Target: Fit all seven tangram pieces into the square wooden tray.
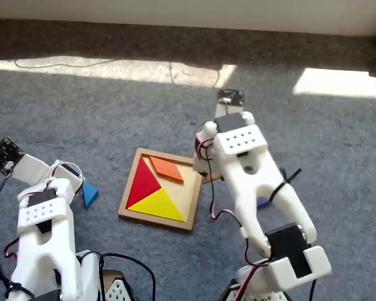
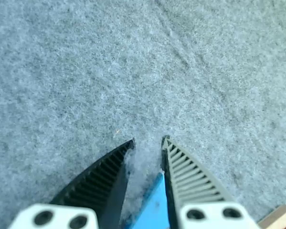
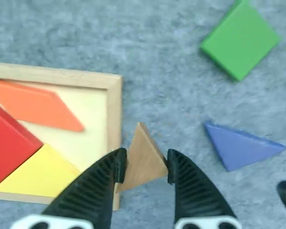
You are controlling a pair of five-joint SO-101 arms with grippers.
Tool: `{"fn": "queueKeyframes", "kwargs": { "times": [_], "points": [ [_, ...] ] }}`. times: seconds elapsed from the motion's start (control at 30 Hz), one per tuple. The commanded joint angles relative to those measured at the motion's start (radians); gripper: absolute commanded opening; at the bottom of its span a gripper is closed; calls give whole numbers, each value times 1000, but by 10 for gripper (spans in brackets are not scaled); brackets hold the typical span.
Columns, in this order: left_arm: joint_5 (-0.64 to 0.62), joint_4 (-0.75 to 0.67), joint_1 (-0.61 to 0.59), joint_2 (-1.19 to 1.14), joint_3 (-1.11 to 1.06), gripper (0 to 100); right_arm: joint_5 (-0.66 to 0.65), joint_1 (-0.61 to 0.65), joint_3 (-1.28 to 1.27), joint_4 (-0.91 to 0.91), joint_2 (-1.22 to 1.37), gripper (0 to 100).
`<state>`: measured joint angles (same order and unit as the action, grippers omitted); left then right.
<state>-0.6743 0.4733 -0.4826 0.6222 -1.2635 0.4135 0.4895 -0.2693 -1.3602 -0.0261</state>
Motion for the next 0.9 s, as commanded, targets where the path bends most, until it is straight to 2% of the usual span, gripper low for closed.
{"fn": "queueKeyframes", "kwargs": {
  "times": [0.0, 0.2, 0.37, 0.53, 0.7, 0.87],
  "points": [
    [9, -17, -12, 25, 5, 105, 112, 114, 33, 35, -56, 67],
    [9, -17, -13, 25, 5, 105, 367, 222, 36, 153, 12, 67],
    [9, -17, -13, 25, 5, 105, 516, 289, 39, 211, 137, 67],
    [9, -17, -13, 25, 5, 105, 554, 288, 44, 223, 173, 86],
    [9, -17, -13, 25, 5, 105, 552, 292, 41, 229, 173, 250],
    [9, -17, -13, 25, 5, 105, 529, 292, 42, 231, 170, 231]
  ]
}}
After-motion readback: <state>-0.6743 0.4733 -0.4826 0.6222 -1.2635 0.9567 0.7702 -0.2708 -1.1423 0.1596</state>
